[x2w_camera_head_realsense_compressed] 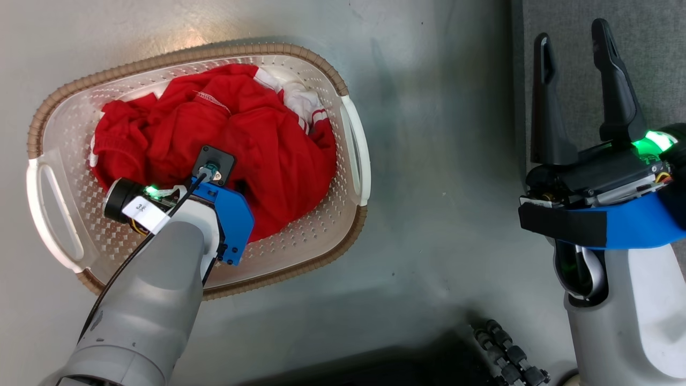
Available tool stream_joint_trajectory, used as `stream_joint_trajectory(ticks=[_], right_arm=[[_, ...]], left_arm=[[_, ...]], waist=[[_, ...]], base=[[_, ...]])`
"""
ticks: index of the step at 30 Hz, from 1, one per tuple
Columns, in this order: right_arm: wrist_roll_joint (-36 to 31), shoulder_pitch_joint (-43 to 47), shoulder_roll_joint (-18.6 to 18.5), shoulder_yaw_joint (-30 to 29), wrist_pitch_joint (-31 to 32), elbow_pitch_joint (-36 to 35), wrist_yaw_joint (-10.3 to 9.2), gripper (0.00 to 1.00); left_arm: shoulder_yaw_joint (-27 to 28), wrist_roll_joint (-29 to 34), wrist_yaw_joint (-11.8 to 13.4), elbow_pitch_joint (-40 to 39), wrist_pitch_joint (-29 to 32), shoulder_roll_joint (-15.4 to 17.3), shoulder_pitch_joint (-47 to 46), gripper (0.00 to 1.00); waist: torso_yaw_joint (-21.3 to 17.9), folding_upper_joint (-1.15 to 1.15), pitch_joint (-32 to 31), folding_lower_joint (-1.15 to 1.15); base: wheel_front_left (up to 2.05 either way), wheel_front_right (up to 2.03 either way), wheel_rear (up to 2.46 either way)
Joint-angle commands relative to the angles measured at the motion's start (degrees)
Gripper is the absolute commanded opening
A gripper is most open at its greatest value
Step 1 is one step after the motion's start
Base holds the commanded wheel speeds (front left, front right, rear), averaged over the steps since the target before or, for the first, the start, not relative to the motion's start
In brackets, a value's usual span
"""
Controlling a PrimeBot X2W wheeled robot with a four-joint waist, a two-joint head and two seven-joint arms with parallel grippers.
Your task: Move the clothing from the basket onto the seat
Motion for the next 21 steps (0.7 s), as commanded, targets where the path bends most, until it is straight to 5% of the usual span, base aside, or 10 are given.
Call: stream_joint_trajectory(ticks=[1,3,4,5,21], right_arm=[[0.23,-0.91,-0.18,-0.14,-0.21,-0.36,0.11,1.0],[0.32,-0.96,-0.18,-0.2,-0.21,-0.55,0.11,1.0],[0.34,-0.98,-0.18,-0.26,-0.2,-0.61,0.11,1.0],[0.4,-0.98,-0.18,-0.31,-0.2,-0.63,0.11,1.0],[-1.15,0.21,-0.18,-0.26,-0.2,1.6,0.11,1.0]], left_arm=[[-0.07,-0.03,0.41,0.09,0.42,0.09,-1.07,1.0],[-0.23,-0.28,0.21,0.12,1.4,-0.01,-1.23,1.0],[-0.34,-0.34,0.14,0.12,1.72,-0.03,-1.32,0.73],[-0.51,-0.31,0.07,0.11,1.57,-0.05,-1.36,0.03],[-2.57,-1.79,-1.35,-0.04,-6.12,-1.86,0.8,0.0]], waist=[[-0.1,0.0,0.34,-0.01],[-0.15,0.0,0.58,-0.01],[-0.13,0.0,0.67,-0.01],[-0.09,0.0,0.7,-0.01],[2.43,0.0,-7.03,-0.01]], base=[[0.0,0.0,0.0],[0.0,0.0,0.0],[0.0,0.0,0.0],[0.0,0.0,0.0],[0.0,0.0,0.0]])
